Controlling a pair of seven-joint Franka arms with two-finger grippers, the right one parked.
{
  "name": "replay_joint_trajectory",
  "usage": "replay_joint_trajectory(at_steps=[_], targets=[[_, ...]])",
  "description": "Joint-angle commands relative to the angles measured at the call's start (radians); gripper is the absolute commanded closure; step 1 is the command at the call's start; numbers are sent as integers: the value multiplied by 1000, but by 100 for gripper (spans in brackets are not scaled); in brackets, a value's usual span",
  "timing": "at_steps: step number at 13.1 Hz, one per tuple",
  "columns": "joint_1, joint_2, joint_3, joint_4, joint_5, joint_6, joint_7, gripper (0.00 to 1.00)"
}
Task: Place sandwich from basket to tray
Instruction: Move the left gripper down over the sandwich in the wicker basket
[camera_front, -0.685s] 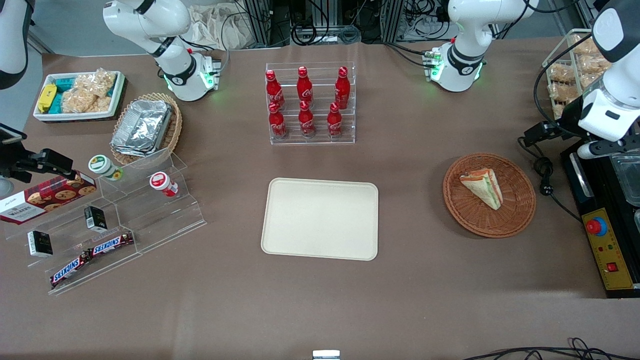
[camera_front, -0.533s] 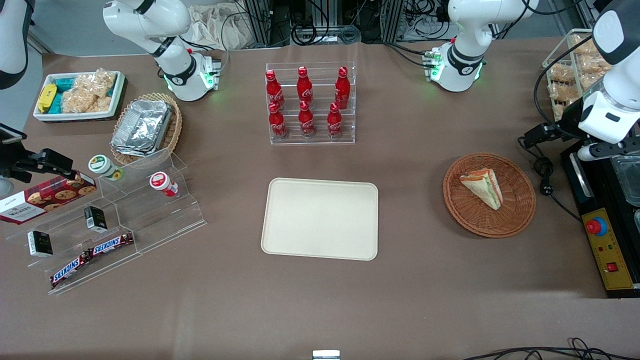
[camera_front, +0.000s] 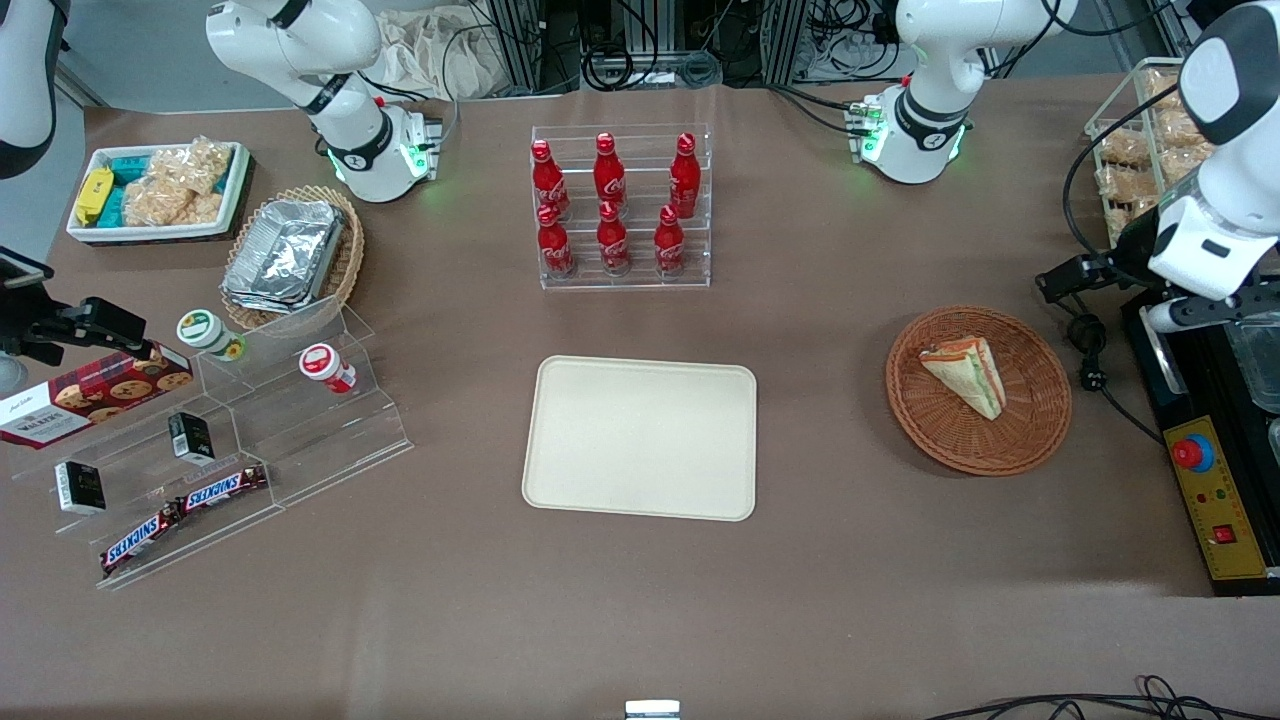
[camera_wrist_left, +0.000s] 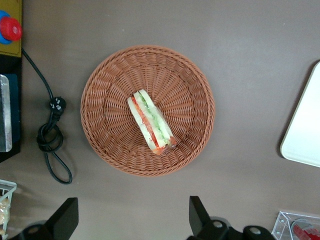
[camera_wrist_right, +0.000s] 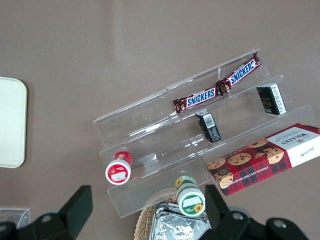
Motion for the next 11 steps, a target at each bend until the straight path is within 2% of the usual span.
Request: replay_joint_trajectory(at_steps=[1, 4, 8, 11], targets=[[-1, 59, -4, -1, 16, 42, -64, 1], [-1, 97, -4, -41, 16, 64, -87, 1], [-1, 116, -4, -209, 14, 355, -335, 1], [-1, 157, -4, -256, 0, 415, -356, 1]])
